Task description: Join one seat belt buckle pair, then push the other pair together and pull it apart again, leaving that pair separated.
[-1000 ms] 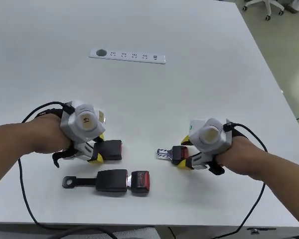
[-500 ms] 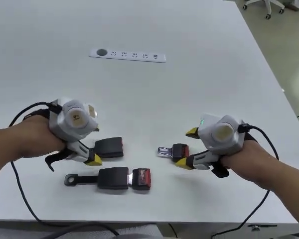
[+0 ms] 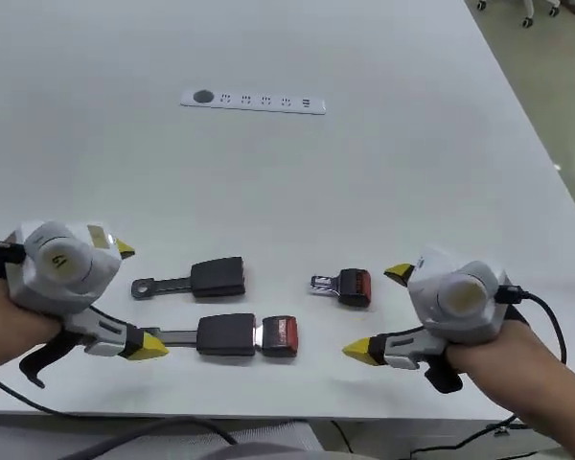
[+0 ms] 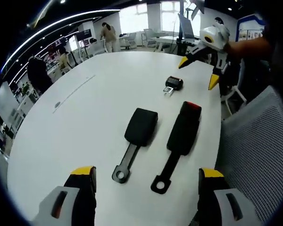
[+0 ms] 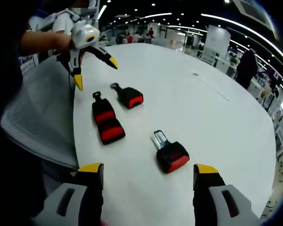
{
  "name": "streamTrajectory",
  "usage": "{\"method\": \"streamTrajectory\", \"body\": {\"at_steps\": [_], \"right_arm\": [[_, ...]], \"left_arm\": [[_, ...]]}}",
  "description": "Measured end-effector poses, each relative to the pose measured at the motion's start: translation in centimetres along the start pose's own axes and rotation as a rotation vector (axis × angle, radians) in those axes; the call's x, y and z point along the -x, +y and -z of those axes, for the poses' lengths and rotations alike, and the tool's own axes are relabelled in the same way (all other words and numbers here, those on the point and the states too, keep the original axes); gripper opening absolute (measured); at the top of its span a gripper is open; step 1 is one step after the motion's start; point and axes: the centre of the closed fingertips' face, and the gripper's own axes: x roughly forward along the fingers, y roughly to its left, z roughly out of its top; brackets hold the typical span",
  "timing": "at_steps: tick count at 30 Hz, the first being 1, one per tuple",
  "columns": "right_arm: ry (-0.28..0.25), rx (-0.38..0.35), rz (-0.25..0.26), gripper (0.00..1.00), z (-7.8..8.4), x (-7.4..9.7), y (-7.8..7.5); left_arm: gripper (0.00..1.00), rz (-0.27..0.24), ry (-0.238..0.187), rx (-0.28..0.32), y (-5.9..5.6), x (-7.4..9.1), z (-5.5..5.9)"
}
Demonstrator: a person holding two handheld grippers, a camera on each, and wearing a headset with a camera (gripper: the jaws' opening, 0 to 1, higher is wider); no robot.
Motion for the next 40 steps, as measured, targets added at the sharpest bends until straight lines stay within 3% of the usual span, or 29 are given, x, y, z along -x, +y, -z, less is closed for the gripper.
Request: {"method": "streamTrajectory", "body": {"at_steps": [8, 13, 18, 29, 32, 39, 40], "right_arm": [[-0.024, -0.021, 0.043, 0.91, 0.6, 0.7, 0.0], [-0.049, -0.043, 0.065, 0.99, 0.0, 1.3, -0.1], [-0.065, -0.063, 0.067, 1.0, -0.7, 1.9, 0.3], [-0.06, -0.09, 0.048, 1.0, 0.2, 1.1, 1.1], [-0.058, -0.089, 0.044, 1.0, -0.1, 1.6, 1.6], [-0.055, -0.097, 0.053, 1.0, 0.1, 1.7, 1.2], [-0.048, -0.105, 0.08, 1.0, 0.2, 1.9, 0.9]], "left_arm": [[1.0, -0.062, -0.016, 0.092, 0.4, 1.4, 2.2], [1.0, -0.088, -0.027, 0.134, 0.4, 2.1, 2.8], [1.0, -0.107, -0.038, 0.169, 0.7, 2.9, 3.6], [1.0, -0.107, -0.041, 0.193, -0.1, 2.8, 3.6], [1.0, -0.109, -0.04, 0.192, -0.2, 2.8, 3.7], [1.0, -0.113, -0.047, 0.196, -0.2, 3.0, 3.6], [1.0, -0.114, -0.047, 0.196, -0.2, 3.0, 3.7]]}}
